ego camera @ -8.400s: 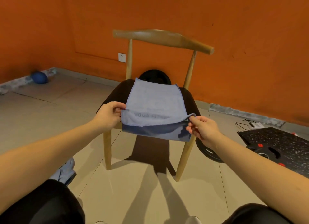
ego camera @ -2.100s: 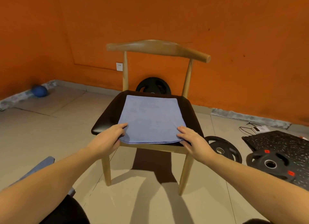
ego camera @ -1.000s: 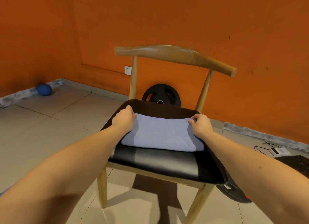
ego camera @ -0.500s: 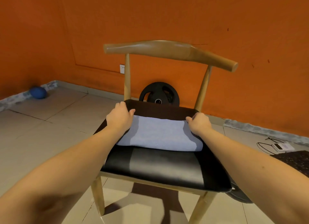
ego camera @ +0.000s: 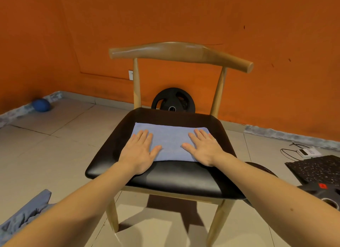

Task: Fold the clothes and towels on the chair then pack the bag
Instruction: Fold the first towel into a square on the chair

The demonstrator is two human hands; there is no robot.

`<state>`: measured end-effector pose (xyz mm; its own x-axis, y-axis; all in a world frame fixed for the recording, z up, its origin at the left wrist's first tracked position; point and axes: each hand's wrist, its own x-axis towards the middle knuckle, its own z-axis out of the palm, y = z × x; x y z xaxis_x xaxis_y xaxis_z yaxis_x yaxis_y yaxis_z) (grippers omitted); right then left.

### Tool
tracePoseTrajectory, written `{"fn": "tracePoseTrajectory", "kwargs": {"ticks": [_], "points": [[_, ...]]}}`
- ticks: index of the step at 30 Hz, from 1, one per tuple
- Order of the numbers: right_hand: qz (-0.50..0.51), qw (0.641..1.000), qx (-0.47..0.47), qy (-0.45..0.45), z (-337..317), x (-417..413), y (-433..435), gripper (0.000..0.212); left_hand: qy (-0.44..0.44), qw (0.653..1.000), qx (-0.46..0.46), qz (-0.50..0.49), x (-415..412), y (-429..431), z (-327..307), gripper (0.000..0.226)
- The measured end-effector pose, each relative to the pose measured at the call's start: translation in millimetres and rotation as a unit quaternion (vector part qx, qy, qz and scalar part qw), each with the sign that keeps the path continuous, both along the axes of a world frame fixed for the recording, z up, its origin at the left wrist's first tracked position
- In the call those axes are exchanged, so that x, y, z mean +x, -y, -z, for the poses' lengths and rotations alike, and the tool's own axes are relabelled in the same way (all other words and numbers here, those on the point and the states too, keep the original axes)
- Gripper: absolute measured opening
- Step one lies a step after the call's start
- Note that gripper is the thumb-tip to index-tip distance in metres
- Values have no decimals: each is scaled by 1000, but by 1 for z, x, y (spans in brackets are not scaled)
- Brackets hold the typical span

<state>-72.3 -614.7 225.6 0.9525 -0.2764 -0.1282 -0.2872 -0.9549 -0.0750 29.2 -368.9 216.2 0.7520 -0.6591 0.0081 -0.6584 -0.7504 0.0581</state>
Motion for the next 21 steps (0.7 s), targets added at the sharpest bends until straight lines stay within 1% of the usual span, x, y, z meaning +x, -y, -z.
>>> {"fn": "tracePoseTrajectory", "kwargs": {"ticks": [3,4,5,6,8,9,10,11,12,14,16,18,19,21], "points": [[-2,1000,-8,-11,3,5,0,87,-11,1000,28,3,2,2,-4,79],[-5,1000,5,-18,0,8,2,82,-16,999,38,0,3,4,-7,77],[-4,999,37,-7,-5,9,4,72,-14,999,41,-6,3,8,-11,73],[4,996,78,35,-9,10,7,59,0,999,32,-10,0,12,-15,67],[44,974,139,171,-15,18,22,37,35,999,-26,-2,-15,26,-22,52],[70,966,153,197,-16,23,32,35,31,997,-70,14,-28,35,-24,49],[91,964,166,187,-18,28,40,39,14,993,-110,40,-43,45,-27,50],[106,965,180,158,-19,32,47,44,0,988,-135,74,-59,56,-27,52],[117,967,188,129,-16,37,54,45,-8,984,-142,109,-75,66,-26,57],[143,966,181,114,-9,47,65,41,-12,980,-119,160,-98,83,-20,67],[158,960,190,131,-11,49,68,29,-5,981,-76,179,-107,93,-13,72],[154,953,220,141,-20,41,66,17,13,981,-57,187,-110,93,-6,74],[155,948,238,143,-25,36,64,15,25,979,-57,191,-111,90,-4,74],[163,937,273,145,-36,22,57,19,43,976,-76,201,-113,80,-1,75]]}}
